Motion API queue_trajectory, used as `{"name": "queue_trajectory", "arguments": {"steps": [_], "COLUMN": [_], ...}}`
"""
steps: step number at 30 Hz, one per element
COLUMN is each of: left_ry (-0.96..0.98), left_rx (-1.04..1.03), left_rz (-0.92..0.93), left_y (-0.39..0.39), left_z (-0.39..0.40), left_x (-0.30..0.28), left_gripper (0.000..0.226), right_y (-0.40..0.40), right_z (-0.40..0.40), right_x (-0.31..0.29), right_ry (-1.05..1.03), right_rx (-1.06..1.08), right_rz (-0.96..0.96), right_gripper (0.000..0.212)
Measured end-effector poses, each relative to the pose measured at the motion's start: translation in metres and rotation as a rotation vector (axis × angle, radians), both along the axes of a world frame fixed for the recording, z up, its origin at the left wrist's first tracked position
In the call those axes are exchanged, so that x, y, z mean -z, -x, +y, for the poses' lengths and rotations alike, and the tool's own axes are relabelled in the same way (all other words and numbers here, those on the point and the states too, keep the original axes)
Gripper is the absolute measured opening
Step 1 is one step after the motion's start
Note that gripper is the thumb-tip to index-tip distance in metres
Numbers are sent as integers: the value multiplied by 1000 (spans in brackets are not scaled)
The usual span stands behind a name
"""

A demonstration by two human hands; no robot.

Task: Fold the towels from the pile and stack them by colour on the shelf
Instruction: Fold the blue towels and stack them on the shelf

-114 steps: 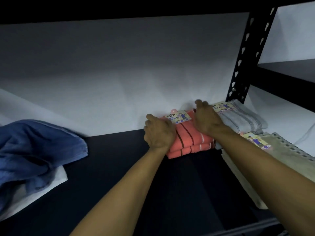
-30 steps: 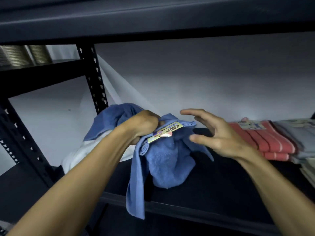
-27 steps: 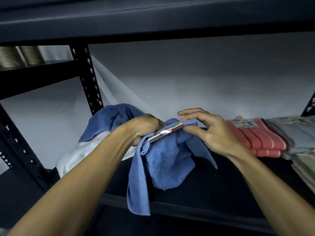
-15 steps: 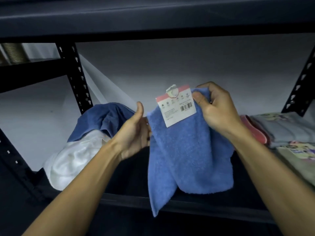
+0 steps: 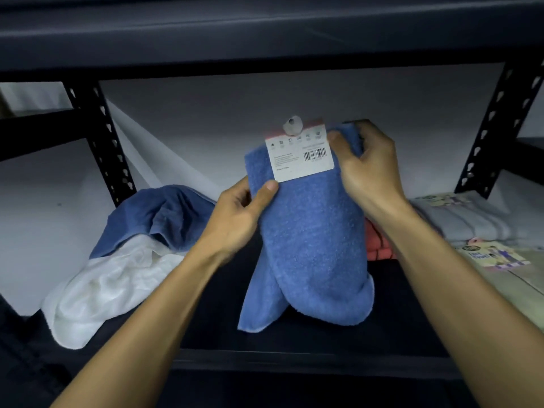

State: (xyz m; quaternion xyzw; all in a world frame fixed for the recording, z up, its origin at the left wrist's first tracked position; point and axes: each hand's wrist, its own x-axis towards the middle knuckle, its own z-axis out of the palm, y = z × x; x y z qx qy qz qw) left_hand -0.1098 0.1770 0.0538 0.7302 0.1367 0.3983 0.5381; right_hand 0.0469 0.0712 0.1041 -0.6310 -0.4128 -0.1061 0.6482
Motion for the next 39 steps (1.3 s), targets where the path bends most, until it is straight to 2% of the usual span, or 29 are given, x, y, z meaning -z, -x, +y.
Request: {"name": "queue_trajectory", "arguments": {"steps": [2,4,8,10,11,13,15,18,20,22,25,27,30,32,34,37,39], "left_ry": [-24,-2,159,243,264,252,164,-28,-69,-54,57,164,304,421,495,528,548], "left_rx": [-28,-76,-58,-16,4,54,95,119,85,48,39,39,-16,-52,-103,-46,-69], "left_rz": [-25,-29,-94,-127,-119,-41,118,325,306,240,146,120,198,268,365,560,626], "left_y": [-7,-13,-19,-20,-19,-16,-8,3,5,4,-3,-9,-26,-39,-46,-43,-39], "left_z": [-3,-1,4,5,6,11,18,29,31,28,26,29,42,51,59,71,77], "left_x": [-7,-13,-23,-27,-28,-27,-23,-14,-10,-7,-8,-10,-7,7,32,74,91], "left_gripper": [17,17,21,22,24,28,30,26,26,24,22,24,28,26,30,31,15], "right_y": [-1,-2,-3,1,4,10,12,11,11,13,15,12,2,-13,-25,-29,-31], "right_z": [0,-2,-15,-17,-16,-12,-10,-8,-10,-13,-15,-10,7,24,35,34,32], "right_x": [-5,-6,14,30,34,33,27,26,29,30,28,26,28,45,75,121,143], "right_ry": [-23,-21,132,203,174,58,9,137,207,191,103,57,47,128,309,561,620], "right_rx": [-33,-100,-309,-392,-411,-391,-308,-152,-111,-132,-202,-245,-265,-209,-153,-101,-72], "right_rz": [6,49,313,360,361,347,257,69,7,13,124,295,526,644,683,726,747], "right_gripper": [6,7,30,21,14,6,4,10,13,11,10,12,14,16,21,47,65]}}
